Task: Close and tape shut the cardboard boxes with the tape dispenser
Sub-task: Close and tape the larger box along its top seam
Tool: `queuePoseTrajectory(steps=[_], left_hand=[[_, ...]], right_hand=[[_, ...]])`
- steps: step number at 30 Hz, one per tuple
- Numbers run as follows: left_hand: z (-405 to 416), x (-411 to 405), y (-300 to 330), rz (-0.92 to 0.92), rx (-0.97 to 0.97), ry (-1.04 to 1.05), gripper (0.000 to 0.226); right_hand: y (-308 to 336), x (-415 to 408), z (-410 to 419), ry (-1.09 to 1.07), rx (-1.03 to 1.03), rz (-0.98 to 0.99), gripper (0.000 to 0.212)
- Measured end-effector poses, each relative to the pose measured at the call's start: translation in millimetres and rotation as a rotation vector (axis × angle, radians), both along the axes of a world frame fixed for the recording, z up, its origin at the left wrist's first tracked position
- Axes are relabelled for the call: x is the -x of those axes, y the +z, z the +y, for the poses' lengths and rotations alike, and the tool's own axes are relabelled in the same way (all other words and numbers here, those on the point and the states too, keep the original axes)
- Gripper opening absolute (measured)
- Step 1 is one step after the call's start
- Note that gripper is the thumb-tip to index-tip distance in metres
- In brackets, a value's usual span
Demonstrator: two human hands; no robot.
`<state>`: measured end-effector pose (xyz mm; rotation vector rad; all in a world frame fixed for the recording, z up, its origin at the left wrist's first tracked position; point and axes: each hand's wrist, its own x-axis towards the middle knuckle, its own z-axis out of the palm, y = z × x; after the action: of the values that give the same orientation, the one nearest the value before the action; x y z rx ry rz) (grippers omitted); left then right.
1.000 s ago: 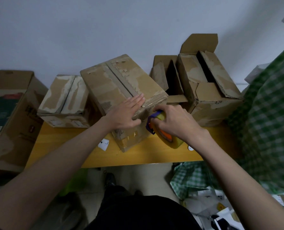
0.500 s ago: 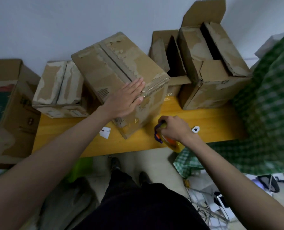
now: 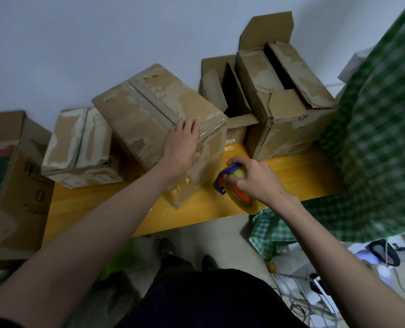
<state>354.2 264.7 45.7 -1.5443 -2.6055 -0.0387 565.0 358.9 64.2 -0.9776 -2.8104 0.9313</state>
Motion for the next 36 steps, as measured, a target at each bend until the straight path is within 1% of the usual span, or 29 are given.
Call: queuePoseTrajectory(steps=[2, 5, 6, 10, 14, 20, 23, 26, 29, 32, 36], left_hand=[[3, -2, -1, -0.001, 0.032, 0.039, 0.102], [1, -3, -6, -0.067, 0.087, 0.131, 0.117], [0, -3, -6, -0.086, 0.102, 0.152, 0.119], [-6, -1, -8, -0.11, 0.116, 0.122, 0.113], [-27, 6, -11, -0.115, 0.112, 0.031, 0.106], [-68, 18, -10, -0.15, 0.068, -0.103, 0.101], [-82, 19, -7, -0.146, 0.046, -0.105, 0.102], [-85, 20, -3, -0.205, 0.018, 0.033, 0.106], [-82, 35, 5, -0.316, -0.006, 0.14, 0.096], [-75, 61, 12, -0.396, 0.011, 0.184, 0.089], [-61, 98, 19, -0.359, 0.063, 0.169, 0.087]], right_hand=[[6, -7, 2, -0.03, -0.004, 0.061, 0.039], [18, -19, 5, -0.07, 0.001, 0.155, 0.039], [23, -23, 6, -0.082, 0.006, 0.187, 0.039], [45, -35, 6, -0.124, 0.072, 0.344, 0.038], [64, -37, 6, -0.181, 0.108, 0.516, 0.037], [72, -14, 4, -0.168, 0.182, 0.664, 0.039], [70, 7, 0, -0.141, 0.223, 0.698, 0.039], [71, 30, -3, -0.095, 0.244, 0.708, 0.039], [73, 54, -5, -0.066, 0.252, 0.701, 0.04], [75, 75, -7, -0.045, 0.26, 0.693, 0.044], [79, 100, -7, -0.032, 0.267, 0.686, 0.045]])
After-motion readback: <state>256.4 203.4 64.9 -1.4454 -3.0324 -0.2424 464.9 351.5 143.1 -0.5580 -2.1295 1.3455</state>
